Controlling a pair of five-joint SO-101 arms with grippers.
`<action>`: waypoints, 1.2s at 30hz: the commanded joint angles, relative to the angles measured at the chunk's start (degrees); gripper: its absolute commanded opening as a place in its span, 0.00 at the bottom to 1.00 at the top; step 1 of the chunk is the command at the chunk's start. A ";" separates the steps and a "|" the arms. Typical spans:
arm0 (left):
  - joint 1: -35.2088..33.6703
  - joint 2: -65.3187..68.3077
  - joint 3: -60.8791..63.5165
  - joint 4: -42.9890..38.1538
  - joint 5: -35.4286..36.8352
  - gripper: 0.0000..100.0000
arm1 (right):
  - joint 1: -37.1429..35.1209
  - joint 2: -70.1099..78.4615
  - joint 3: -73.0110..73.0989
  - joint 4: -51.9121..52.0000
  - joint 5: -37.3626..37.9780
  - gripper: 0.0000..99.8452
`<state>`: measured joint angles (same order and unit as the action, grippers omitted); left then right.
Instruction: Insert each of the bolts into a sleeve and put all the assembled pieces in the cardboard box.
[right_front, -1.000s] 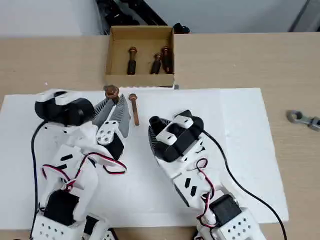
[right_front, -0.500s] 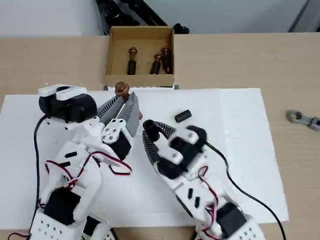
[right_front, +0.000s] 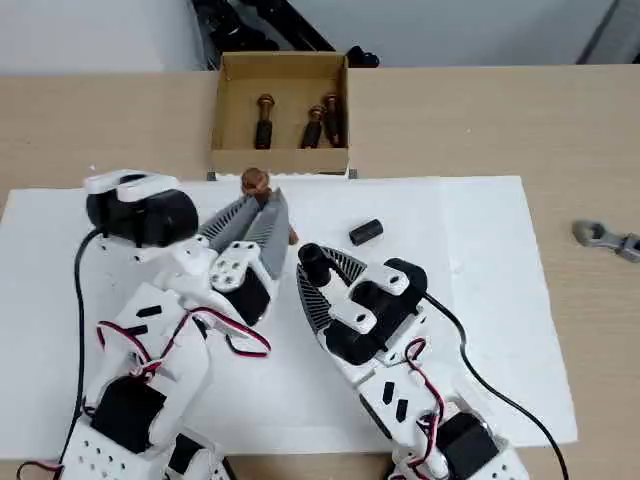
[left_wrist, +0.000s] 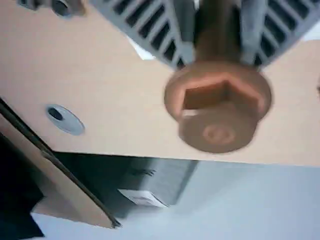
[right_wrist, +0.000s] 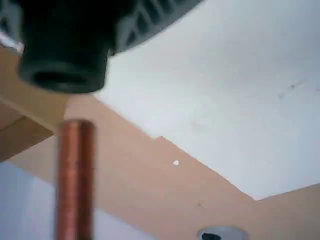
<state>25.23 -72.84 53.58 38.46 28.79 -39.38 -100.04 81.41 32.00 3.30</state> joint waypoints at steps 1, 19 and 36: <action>2.64 0.26 -2.68 -1.49 0.18 0.01 | 0.40 -0.66 0.44 -0.04 0.09 0.00; 0.88 0.26 -0.92 0.18 -0.88 0.01 | -2.59 -0.40 0.88 -0.13 0.18 0.00; 0.62 0.26 -0.92 2.64 -1.14 0.01 | -1.54 -0.75 -1.85 0.48 -1.85 0.00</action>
<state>25.93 -72.66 53.58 41.10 28.26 -41.49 -99.96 82.99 32.44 2.59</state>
